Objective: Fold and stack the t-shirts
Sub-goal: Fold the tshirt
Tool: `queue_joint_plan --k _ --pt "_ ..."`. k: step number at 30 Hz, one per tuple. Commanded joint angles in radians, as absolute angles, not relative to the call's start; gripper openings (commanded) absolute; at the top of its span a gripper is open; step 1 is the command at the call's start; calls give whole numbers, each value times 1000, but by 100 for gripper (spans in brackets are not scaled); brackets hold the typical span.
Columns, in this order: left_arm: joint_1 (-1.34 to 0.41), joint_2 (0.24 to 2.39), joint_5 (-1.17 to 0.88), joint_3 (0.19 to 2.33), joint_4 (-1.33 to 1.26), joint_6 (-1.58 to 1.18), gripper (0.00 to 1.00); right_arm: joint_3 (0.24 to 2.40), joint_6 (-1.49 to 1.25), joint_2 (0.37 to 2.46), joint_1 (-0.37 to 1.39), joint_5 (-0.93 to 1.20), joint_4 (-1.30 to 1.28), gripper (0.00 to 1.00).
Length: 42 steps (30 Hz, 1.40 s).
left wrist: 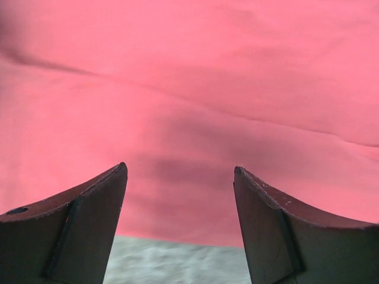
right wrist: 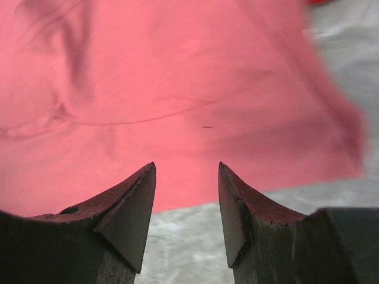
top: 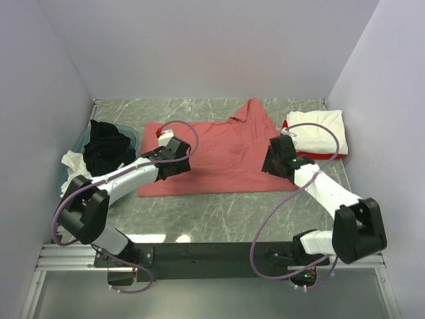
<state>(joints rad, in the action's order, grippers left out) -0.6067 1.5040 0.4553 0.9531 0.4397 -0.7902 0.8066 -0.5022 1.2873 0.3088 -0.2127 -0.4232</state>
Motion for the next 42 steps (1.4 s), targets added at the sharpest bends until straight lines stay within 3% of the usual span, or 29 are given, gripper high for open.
queue_joint_plan --k 1,7,15,30,42 --pt "-635 1578 374 979 342 -767 78 850 -534 1382 348 -126 -319 54" --pt "-656 1663 318 911 259 -788 78 850 -555 1535 390 -141 -305 52" --pt "-669 1591 314 752 241 -824 78 755 -597 1578 439 -80 -302 52" --pt "-715 1482 282 580 265 -936 78 535 -646 1280 472 84 -390 53" --pt "-854 1382 288 463 351 -1100 78 469 -673 973 472 124 -558 56"
